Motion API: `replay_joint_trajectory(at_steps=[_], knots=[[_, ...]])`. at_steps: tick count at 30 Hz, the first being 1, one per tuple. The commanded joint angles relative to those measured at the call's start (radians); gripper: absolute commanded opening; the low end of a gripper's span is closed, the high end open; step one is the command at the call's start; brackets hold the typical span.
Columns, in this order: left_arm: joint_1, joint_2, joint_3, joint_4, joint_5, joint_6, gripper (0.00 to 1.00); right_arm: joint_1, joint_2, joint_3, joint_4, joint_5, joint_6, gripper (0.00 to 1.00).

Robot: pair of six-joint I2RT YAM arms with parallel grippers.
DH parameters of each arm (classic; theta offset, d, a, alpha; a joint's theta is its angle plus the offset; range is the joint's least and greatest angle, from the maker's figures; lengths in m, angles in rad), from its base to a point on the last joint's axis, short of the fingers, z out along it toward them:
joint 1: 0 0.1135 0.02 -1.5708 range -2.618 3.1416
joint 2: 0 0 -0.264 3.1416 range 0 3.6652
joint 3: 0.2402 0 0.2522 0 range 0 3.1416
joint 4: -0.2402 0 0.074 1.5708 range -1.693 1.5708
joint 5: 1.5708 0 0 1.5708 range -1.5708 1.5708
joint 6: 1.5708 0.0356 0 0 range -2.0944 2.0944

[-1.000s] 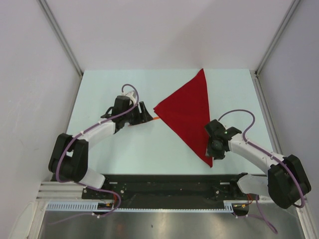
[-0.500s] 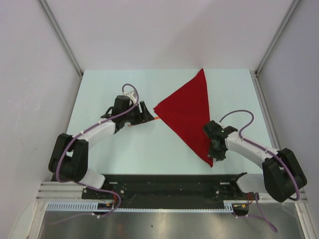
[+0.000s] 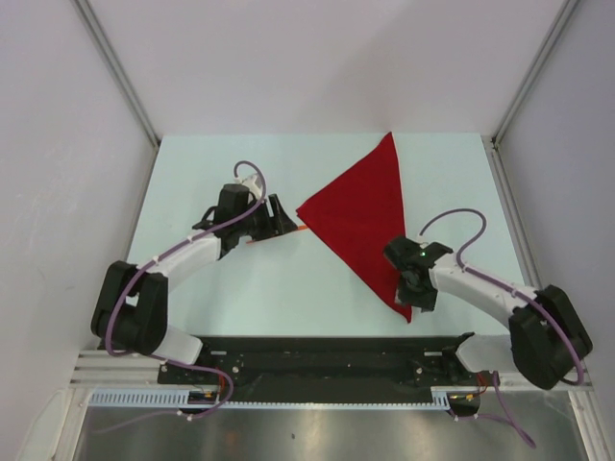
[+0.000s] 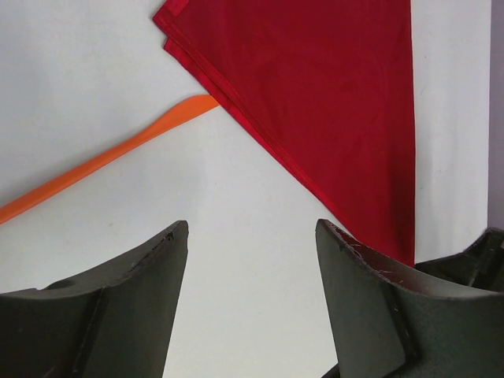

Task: Fold the napkin, place the utensils inside, and roll it up
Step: Grab a utensil with the right arm

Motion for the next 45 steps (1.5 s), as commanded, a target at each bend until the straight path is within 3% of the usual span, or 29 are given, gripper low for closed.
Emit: replay_joint_trajectory(at_steps=[1, 7, 19, 34, 38, 42, 45], knots=[[-0.005, -0.037, -0.002, 0.023, 0.015, -0.010, 0.71, 0.007, -0.136, 0.044, -0.023, 0.006, 0.054, 0.54], [-0.005, -0.040, -0.003, 0.027, 0.021, -0.012, 0.71, 0.004, -0.131, -0.019, 0.017, -0.066, 0.055, 0.56], [-0.005, -0.041, -0.006, 0.029, 0.025, -0.015, 0.71, -0.014, -0.125, -0.076, 0.024, -0.088, 0.046, 0.35], [-0.005, -0.053, -0.006, 0.018, 0.003, -0.009, 0.71, -0.007, -0.091, -0.096, -0.002, -0.029, 0.066, 0.27], [0.000, -0.034, 0.020, 0.001, -0.043, 0.007, 0.71, 0.018, -0.102, -0.054, -0.035, -0.005, 0.072, 0.31], [0.000, 0.025, 0.084, -0.019, -0.084, 0.017, 0.71, 0.021, -0.150, 0.044, -0.037, 0.001, 0.046, 0.51], [0.000, 0.049, 0.120, -0.037, -0.104, 0.028, 0.71, 0.016, -0.141, 0.099, 0.006, -0.003, -0.007, 0.59]])
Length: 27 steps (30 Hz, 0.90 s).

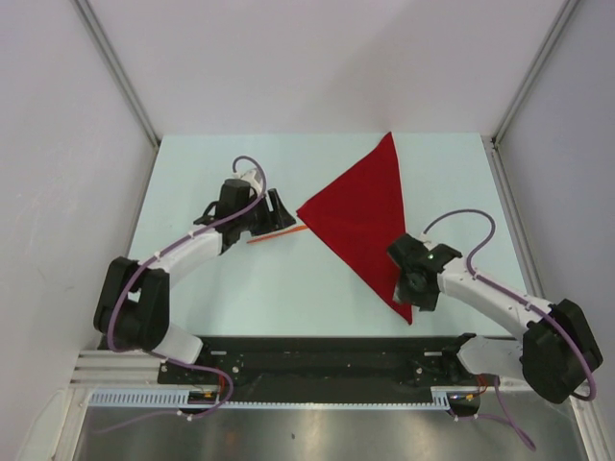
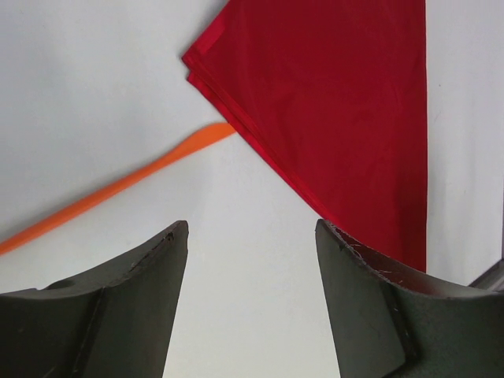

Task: Fold the napkin, place the utensils inside, and roll it up
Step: Grab a utensil with the right arm

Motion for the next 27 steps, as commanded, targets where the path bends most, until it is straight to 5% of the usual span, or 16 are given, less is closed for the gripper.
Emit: replay_joint_trajectory(at_steps=[1, 13, 19, 27], knots=[[-0.002, 0.040, 0.084, -0.021, -0.053, 0.025, 0.71, 0.002, -0.014, 0.143, 0.070, 0.028, -0.062, 0.61], [0.183, -0.098, 0.110, -0.135, 0.033, 0.012, 0.73, 0.069, 0.381, 0.473, 0.692, -0.386, -0.525, 0.65], [0.295, -0.189, 0.219, -0.366, -0.007, 0.175, 0.85, 0.123, 0.737, 0.838, 0.713, -0.556, -0.786, 0.69], [0.495, -0.253, 0.144, -0.345, 0.099, 0.203, 0.96, 0.144, 1.021, 1.079, 0.780, -0.754, -0.945, 0.70]])
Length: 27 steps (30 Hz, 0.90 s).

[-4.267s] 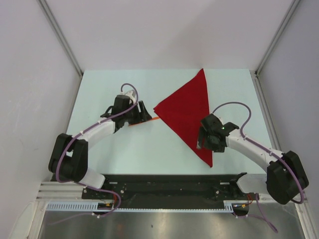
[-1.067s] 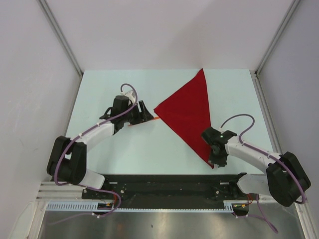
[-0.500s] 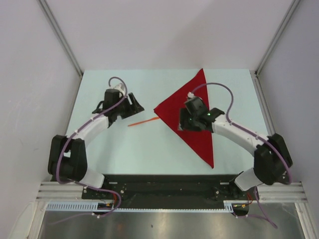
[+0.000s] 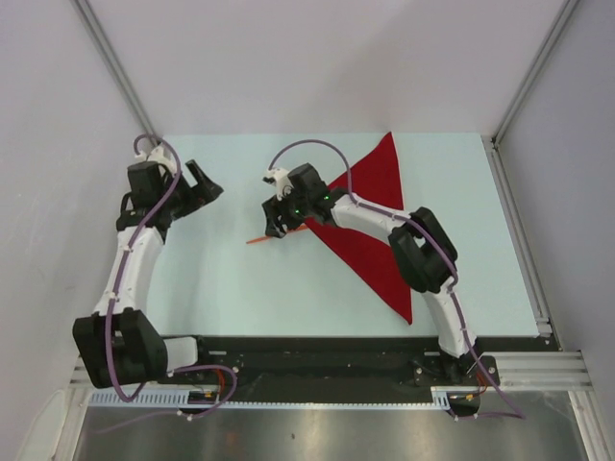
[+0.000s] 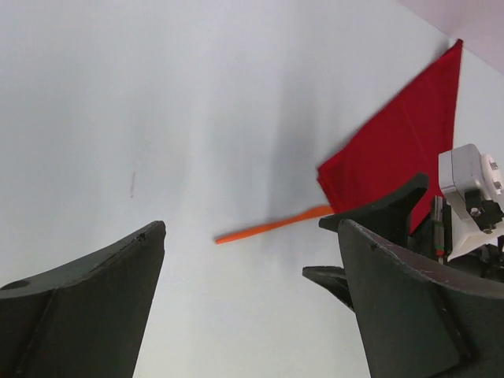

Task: Fold the napkin, place the utensils inside, and roll it up
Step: Grab a utensil with the right arm

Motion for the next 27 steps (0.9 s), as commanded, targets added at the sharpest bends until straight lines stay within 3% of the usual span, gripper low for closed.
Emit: replay_joint_trajectory(at_steps=[1, 17, 27], knots=[[0.040, -0.041, -0.044, -0.020, 0.046, 0.049, 0.96, 0.014, 0.092, 0.123, 0.044, -0.157, -0.136, 0.70], [0.097, -0.065, -0.119, 0.053, 0.158, 0.006, 0.96, 0.025, 0.275, 0.287, -0.062, -0.146, -0.207, 0.71], [0.101, -0.082, -0.128, 0.060, 0.182, -0.001, 0.96, 0.042, 0.241, 0.193, -0.145, -0.120, -0.176, 0.69]])
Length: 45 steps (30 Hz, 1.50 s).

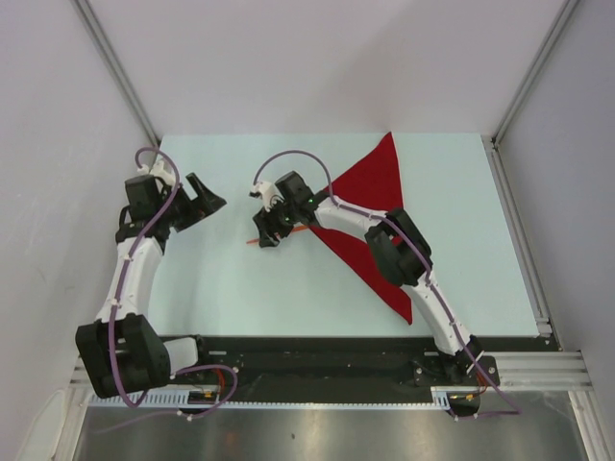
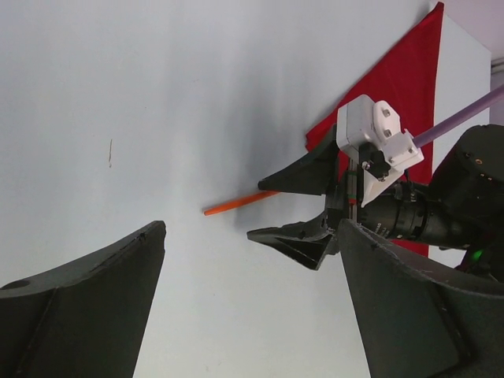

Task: Fold the napkin, place the utensils inside, and roll it up
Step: Grab a utensil with the right arm

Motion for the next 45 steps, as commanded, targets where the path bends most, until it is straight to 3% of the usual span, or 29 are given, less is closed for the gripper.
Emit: replay_joint_trajectory(at_steps=[1, 15, 23, 28, 35, 42, 45], knots=[[0.010, -0.037, -0.009, 0.038, 0.038, -0.015, 0.96, 0.029, -0.038, -0.070, -0.068, 0.028, 0.016, 0.68], [0.012, -0.057, -0.019, 0.050, 0.063, -0.024, 0.96, 0.218, -0.196, -0.308, -0.031, 0.295, 0.311, 0.66], [0.012, -0.068, -0.028, 0.061, 0.083, -0.033, 0.96, 0.219, -0.350, -0.414, 0.041, 0.440, 0.527, 0.67], [0.012, -0.072, -0.032, 0.069, 0.098, -0.039, 0.96, 0.221, -0.352, -0.405, 0.058, 0.575, 0.635, 0.66], [0.013, -0.072, -0.040, 0.081, 0.118, -0.048, 0.96, 0.216, -0.311, -0.343, 0.070, 0.595, 0.518, 0.64], [0.012, -0.074, -0.043, 0.085, 0.126, -0.051, 0.96, 0.160, -0.317, -0.329, 0.109, 0.511, 0.261, 0.65], [0.010, -0.074, -0.042, 0.084, 0.124, -0.051, 0.95, 0.120, -0.279, -0.296, 0.081, 0.425, 0.205, 0.59]])
